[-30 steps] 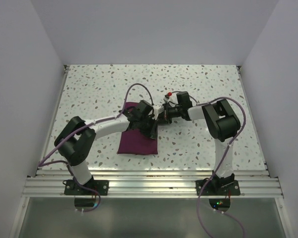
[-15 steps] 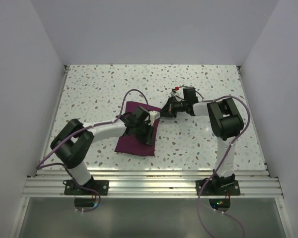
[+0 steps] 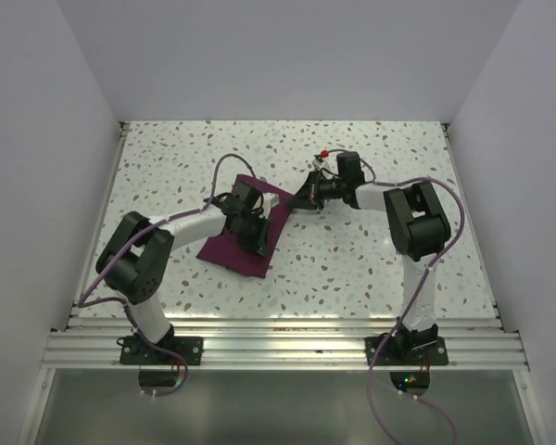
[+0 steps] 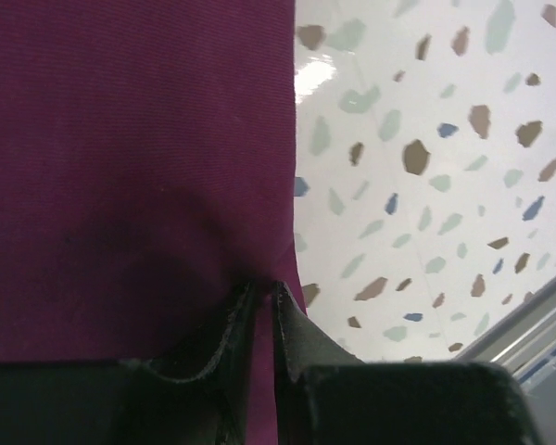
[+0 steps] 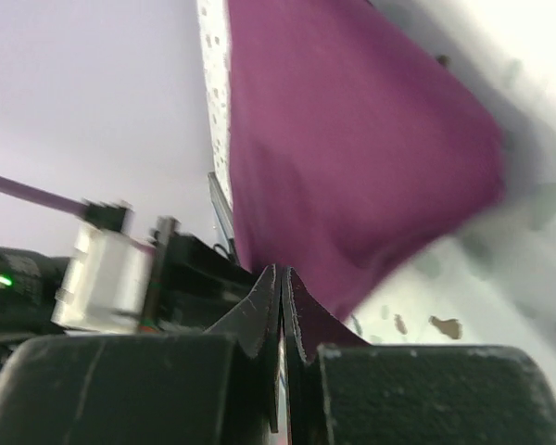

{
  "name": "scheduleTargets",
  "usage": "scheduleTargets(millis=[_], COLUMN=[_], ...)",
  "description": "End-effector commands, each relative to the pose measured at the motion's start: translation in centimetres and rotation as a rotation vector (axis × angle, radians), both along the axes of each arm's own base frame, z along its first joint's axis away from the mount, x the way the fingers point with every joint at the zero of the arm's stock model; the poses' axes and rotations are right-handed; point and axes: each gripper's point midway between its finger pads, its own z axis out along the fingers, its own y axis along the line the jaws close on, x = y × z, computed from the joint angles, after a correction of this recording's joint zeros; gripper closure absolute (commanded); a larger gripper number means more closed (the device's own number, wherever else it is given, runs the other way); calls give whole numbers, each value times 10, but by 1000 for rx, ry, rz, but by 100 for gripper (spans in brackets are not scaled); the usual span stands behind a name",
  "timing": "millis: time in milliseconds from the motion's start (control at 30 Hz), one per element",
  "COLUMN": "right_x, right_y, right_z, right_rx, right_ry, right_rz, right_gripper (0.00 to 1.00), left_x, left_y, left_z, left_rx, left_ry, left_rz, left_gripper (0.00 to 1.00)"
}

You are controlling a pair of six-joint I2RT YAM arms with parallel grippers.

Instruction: Prepare the surgical pack

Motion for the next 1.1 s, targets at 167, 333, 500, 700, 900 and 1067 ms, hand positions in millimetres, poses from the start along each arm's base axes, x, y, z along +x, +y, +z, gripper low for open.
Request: scheduleTargets(millis=[167, 333, 500, 700, 900, 1067], right_x=[10, 7, 2, 5, -4, -16], right_y=[8, 21, 41, 54, 48, 40], right_z=[-6, 9, 23, 19, -21, -29], right_rx=[-3, -21, -13, 2, -42, -77], right_ry=[15, -28, -60, -39, 26, 35], right_rz=[24, 65, 96, 112, 114, 121], right_gripper=[100, 100, 100, 100, 100, 100], left_x=[24, 18, 17, 26, 46, 61], left_y=[53, 32, 24, 26, 38, 42], left_z=[7, 68, 91, 95, 124, 189], left_rx=[156, -51, -146, -136, -130, -245], left_ry=[-52, -133, -160, -196, -263, -372], left_rz=[81, 126, 163, 198, 294, 378], left_gripper=[81, 71, 69, 69, 68, 64])
